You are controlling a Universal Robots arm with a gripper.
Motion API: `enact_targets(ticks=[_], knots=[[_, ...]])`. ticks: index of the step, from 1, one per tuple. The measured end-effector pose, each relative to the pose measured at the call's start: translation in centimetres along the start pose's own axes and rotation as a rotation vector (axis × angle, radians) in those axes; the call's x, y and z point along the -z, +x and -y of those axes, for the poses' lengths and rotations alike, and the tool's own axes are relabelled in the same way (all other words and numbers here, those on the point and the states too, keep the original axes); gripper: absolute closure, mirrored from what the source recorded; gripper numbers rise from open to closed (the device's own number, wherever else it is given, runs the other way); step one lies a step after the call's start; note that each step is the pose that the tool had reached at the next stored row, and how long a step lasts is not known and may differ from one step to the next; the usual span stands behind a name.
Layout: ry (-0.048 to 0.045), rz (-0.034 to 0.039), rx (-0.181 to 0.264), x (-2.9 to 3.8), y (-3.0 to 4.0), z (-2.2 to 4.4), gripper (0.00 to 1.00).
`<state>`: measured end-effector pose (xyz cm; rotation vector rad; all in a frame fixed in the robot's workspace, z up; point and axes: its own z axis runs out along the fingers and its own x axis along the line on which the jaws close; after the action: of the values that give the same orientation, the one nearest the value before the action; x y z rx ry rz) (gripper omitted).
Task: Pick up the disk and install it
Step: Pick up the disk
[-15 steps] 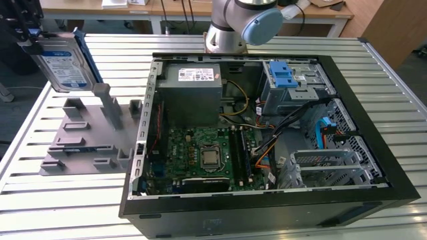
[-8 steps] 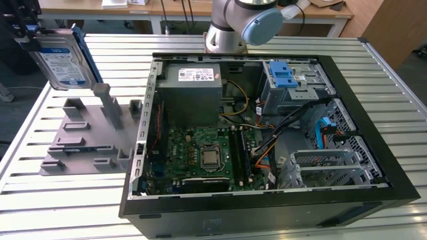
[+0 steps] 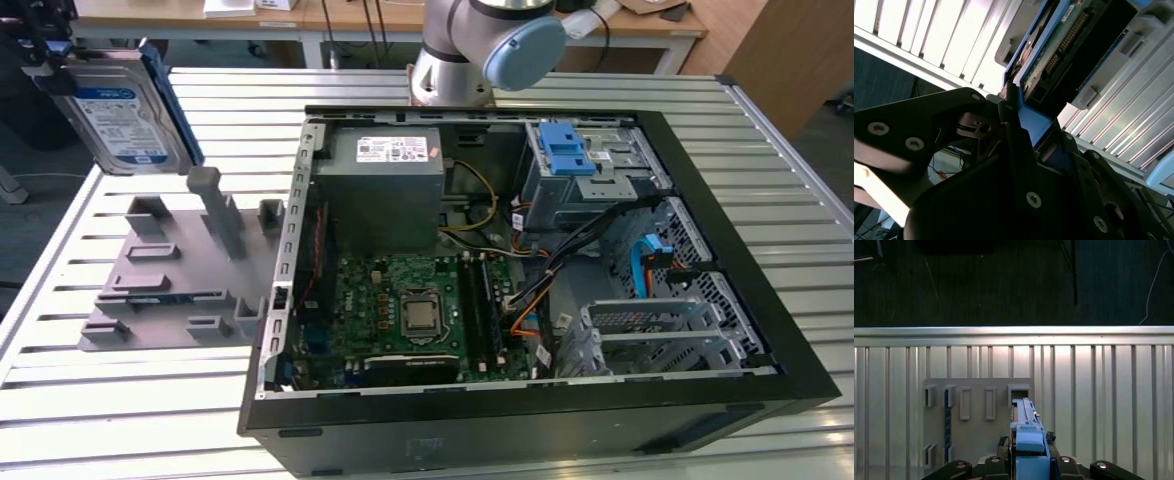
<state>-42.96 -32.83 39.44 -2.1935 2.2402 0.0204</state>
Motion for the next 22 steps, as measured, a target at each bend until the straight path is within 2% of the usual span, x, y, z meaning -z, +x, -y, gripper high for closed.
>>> enact_targets(ticks=[22], knots=[[0.0013, 0.0000, 0.000, 2.69, -0.04, -0.01, 0.63]])
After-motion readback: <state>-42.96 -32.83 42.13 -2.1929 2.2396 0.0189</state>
